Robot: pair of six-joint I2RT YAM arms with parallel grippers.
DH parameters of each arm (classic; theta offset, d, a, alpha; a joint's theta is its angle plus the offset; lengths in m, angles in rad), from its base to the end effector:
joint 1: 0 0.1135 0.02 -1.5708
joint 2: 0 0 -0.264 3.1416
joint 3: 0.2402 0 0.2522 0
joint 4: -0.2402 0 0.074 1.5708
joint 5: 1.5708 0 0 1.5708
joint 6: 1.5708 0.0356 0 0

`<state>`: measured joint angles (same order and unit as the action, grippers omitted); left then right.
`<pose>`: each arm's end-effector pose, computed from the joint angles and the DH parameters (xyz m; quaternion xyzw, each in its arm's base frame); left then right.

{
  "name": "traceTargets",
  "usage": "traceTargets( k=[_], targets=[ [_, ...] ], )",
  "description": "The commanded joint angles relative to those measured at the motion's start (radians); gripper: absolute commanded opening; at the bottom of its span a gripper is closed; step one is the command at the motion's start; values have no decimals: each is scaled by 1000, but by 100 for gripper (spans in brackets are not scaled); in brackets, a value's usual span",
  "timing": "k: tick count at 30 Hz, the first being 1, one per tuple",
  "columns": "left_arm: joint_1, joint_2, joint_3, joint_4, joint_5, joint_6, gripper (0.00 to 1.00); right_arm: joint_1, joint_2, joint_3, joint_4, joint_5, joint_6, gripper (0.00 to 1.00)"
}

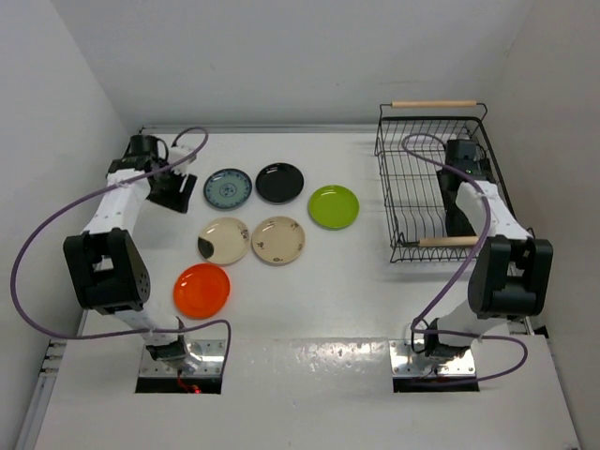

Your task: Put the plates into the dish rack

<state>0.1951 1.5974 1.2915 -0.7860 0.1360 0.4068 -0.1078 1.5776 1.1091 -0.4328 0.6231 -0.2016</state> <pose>0.3237 0.0591 0.2639 0.1184 0.9621 0.0071 0.2456 0.3272 -0.0563 0.2397 0.0585 0.9028 -0.3343 0.2644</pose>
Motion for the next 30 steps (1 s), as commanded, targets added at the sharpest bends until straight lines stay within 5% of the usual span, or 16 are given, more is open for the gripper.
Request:
traceTargets(
  k=[1,5,12,20,30],
  targets=[
    [-101,51,130,16,83,3,71,2,-53,125,-26,-37,83,77],
    [-238,191,317,42,186,-80,71,16,-119,204,-66,-118,169,89],
    [-377,530,627,94,243,-255,68,71,-231,206,-81,-200,252,89],
    [-419,800,922,249,70,-342,74,100,-286,224,-124,-308,306,89],
    [-401,900,801,243,212,-317,75,169,-291,258,-152,-312,303,88]
  ],
)
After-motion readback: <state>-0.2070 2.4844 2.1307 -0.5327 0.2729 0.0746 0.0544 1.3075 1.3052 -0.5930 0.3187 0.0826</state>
